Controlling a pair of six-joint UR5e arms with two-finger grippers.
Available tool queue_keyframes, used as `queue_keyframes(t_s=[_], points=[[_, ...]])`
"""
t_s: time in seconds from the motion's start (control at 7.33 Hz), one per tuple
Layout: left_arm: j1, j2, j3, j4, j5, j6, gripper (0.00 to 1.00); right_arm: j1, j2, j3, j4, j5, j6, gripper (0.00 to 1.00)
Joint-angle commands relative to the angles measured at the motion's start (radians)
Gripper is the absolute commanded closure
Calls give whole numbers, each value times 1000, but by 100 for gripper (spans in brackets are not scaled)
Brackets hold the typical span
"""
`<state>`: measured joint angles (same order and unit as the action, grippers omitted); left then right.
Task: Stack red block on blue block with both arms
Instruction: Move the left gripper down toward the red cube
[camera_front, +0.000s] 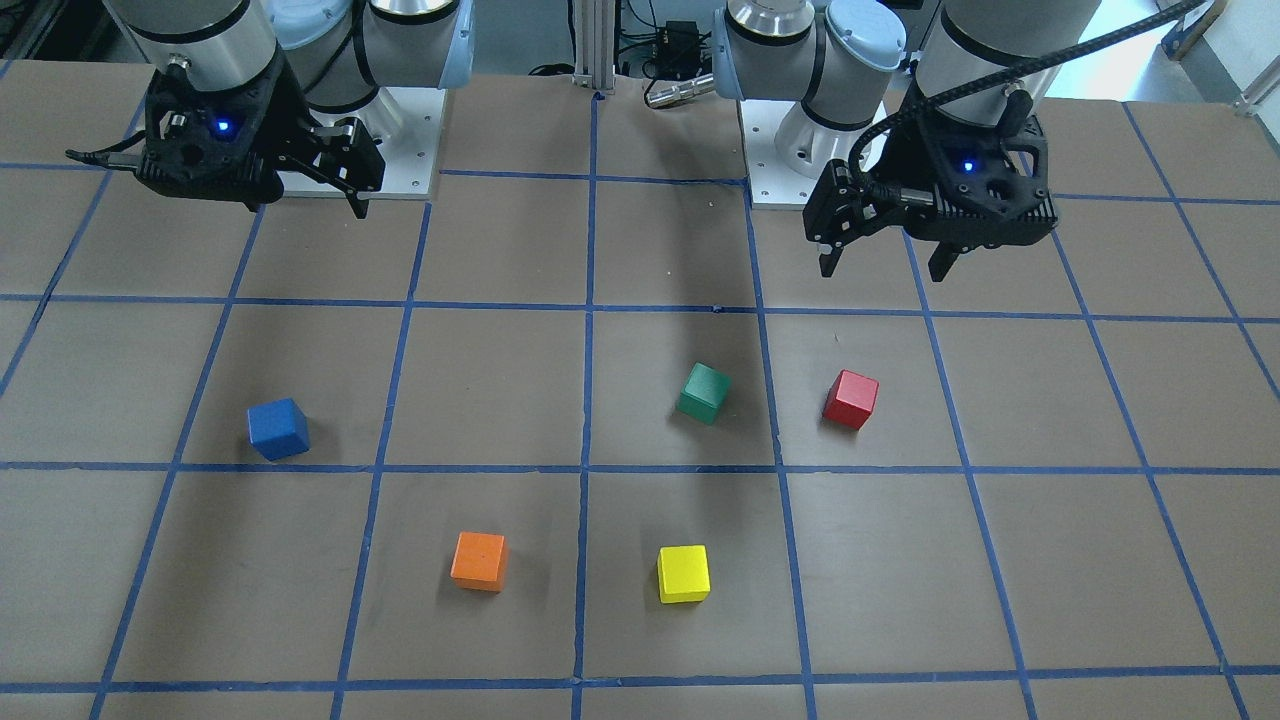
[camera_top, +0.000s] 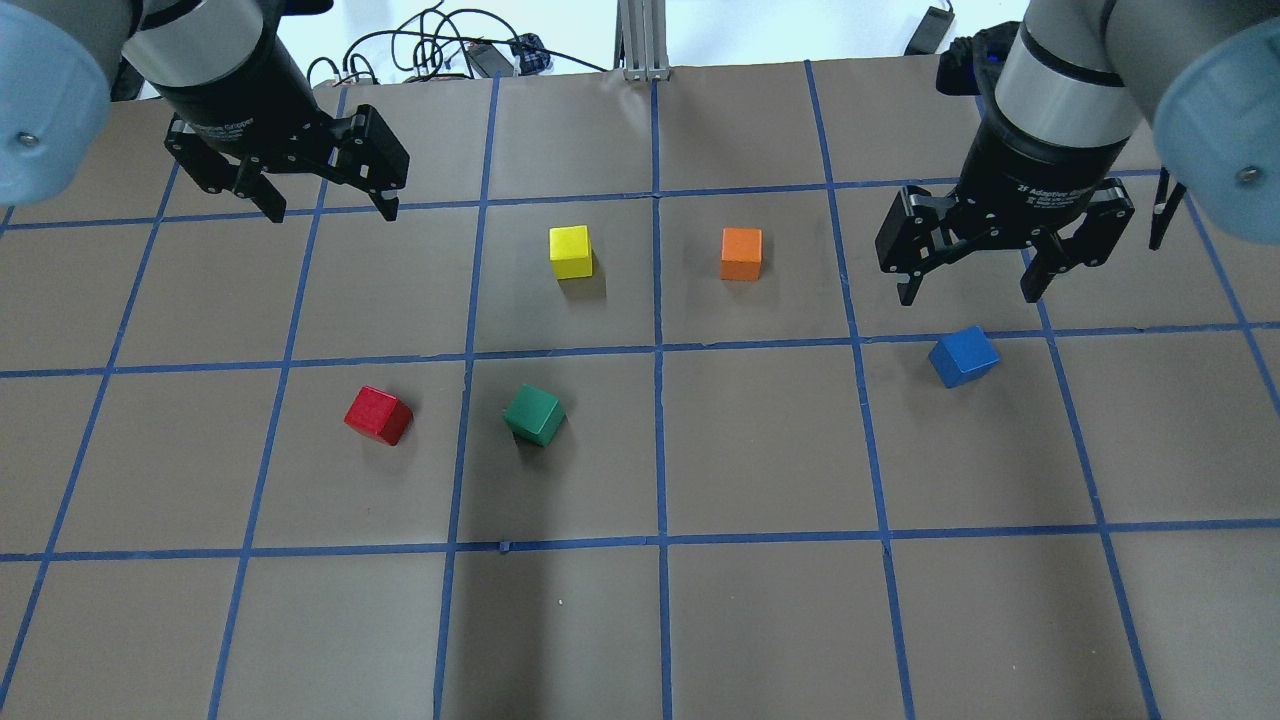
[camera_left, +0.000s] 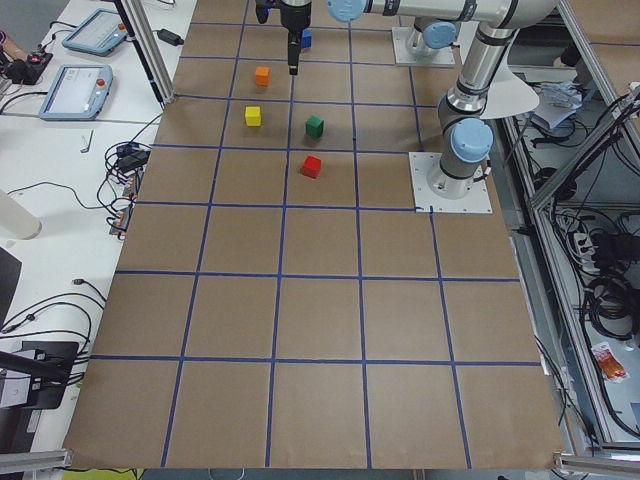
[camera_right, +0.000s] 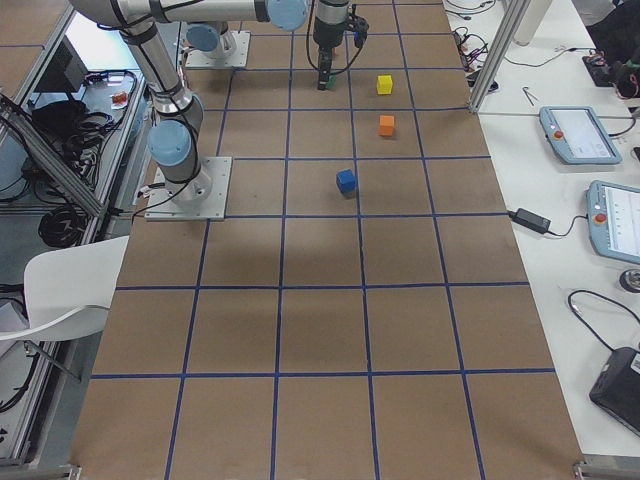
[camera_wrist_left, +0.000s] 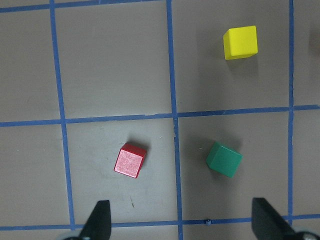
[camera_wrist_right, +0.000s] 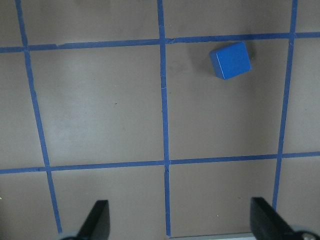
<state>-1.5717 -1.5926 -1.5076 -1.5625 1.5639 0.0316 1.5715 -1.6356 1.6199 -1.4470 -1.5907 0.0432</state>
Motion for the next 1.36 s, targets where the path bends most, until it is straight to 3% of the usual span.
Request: queue_keyframes(t_s=[0.0, 0.55, 0.82, 1.09, 1.23], points=[[-1, 0, -3, -23, -12, 10, 0, -13, 0, -3, -1, -3, 0, 0], [22, 2, -61, -27, -4, 86, 0, -8, -4, 1, 0, -3, 6, 0], [111, 2, -182, -10, -10, 230, 0, -8, -4, 3, 2, -5, 7, 0], [154, -22, -302, 124, 33, 359, 0, -7, -4, 3, 2, -3, 6, 0], [156, -27, -386, 272, 33, 376, 0, -8, -4, 5, 2, -5, 1, 0]])
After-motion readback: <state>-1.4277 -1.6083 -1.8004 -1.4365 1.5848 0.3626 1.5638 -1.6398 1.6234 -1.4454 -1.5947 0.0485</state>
